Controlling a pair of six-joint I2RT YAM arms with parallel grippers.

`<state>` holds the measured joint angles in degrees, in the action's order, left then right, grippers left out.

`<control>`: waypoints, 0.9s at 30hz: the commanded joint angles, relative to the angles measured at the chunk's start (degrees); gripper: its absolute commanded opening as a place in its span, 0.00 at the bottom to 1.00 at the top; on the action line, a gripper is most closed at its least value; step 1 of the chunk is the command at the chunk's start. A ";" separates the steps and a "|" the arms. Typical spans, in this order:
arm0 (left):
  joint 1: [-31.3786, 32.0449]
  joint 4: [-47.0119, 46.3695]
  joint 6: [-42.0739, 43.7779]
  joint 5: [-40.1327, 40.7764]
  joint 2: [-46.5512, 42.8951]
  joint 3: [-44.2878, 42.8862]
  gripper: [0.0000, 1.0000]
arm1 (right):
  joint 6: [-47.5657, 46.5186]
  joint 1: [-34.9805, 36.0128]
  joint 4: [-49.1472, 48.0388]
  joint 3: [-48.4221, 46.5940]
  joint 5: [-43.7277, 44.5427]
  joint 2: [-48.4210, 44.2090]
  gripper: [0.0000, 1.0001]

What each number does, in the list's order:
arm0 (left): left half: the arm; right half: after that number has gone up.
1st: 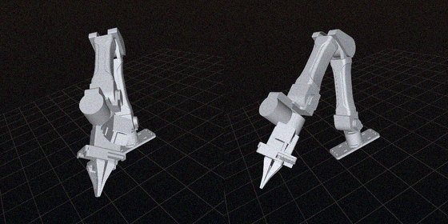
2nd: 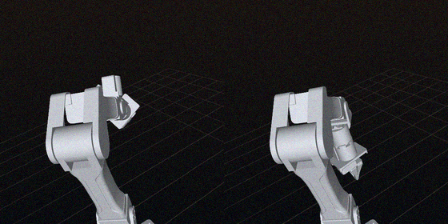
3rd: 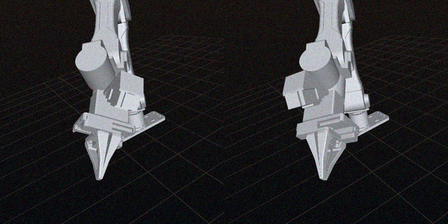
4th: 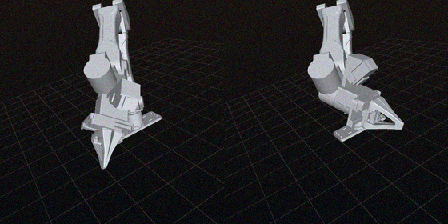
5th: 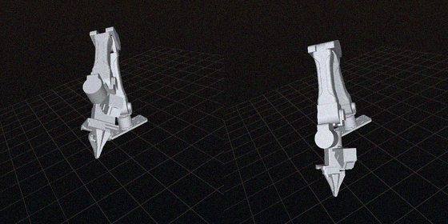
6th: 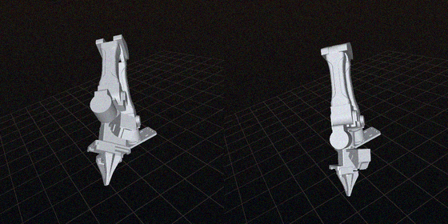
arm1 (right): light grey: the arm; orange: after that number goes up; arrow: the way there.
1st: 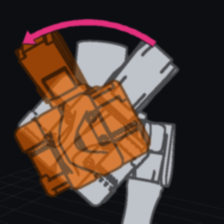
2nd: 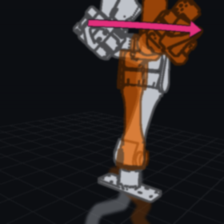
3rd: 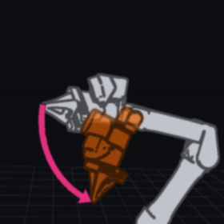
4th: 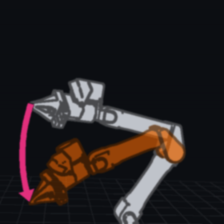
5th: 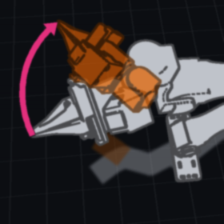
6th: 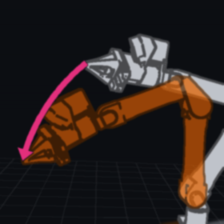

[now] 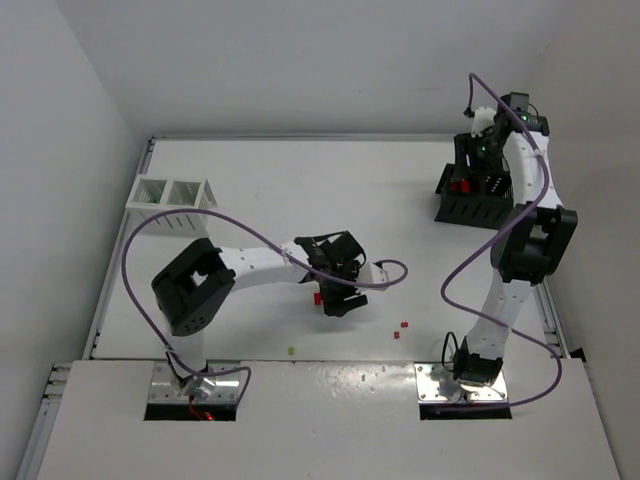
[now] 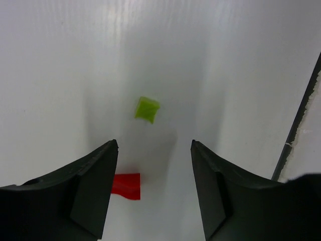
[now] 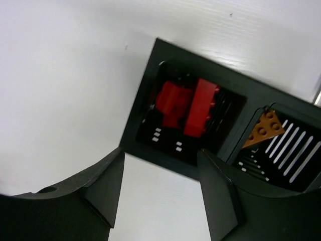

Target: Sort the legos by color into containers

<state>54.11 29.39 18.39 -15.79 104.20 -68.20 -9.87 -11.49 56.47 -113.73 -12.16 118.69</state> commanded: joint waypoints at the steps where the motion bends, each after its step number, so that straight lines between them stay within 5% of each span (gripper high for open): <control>1: 2.66 -2.31 1.73 0.41 1.70 -2.11 0.64 | 0.99 0.15 1.36 1.23 -4.61 -7.07 0.60; 14: 3.20 -5.30 4.46 2.78 8.74 -3.25 0.48 | -0.15 0.15 2.95 7.91 -8.13 -16.57 0.60; 27: 6.10 -4.78 6.12 5.94 7.43 0.70 0.10 | -0.68 0.15 3.47 9.05 -8.14 -17.62 0.60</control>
<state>58.85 21.98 23.35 -11.29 111.09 -70.81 -10.11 -11.49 60.14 -104.66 -18.74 103.28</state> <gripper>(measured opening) 0.241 0.602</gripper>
